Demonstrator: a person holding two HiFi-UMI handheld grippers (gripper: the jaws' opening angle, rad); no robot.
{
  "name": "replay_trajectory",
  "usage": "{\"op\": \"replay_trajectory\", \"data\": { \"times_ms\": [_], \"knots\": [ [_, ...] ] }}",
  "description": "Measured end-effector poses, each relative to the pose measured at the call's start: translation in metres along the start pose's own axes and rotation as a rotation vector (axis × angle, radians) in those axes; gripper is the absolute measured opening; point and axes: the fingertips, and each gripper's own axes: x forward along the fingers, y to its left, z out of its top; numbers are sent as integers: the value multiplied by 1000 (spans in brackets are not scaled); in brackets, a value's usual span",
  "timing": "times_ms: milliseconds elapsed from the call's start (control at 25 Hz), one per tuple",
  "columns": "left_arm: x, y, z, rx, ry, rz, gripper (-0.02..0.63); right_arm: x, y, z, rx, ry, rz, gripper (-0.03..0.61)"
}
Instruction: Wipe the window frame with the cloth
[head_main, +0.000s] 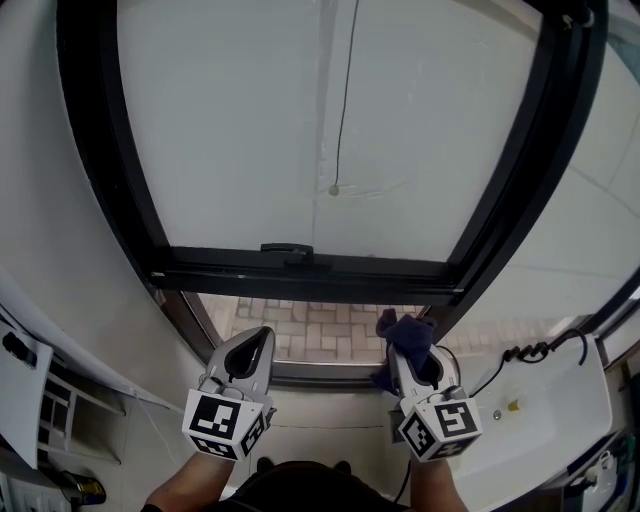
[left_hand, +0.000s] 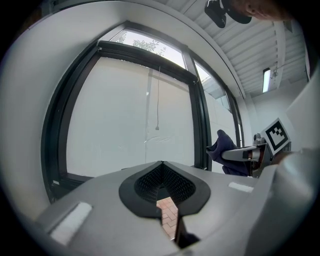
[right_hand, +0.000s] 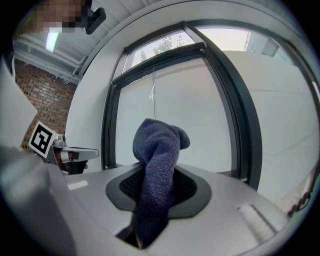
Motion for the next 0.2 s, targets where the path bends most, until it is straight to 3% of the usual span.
{"op": "replay_trajectory", "data": {
  "times_ms": [200],
  "knots": [
    [3,-7,5,11,-19,-24,-6,1,-1,2,-1,-6,0,112]
  ]
}}
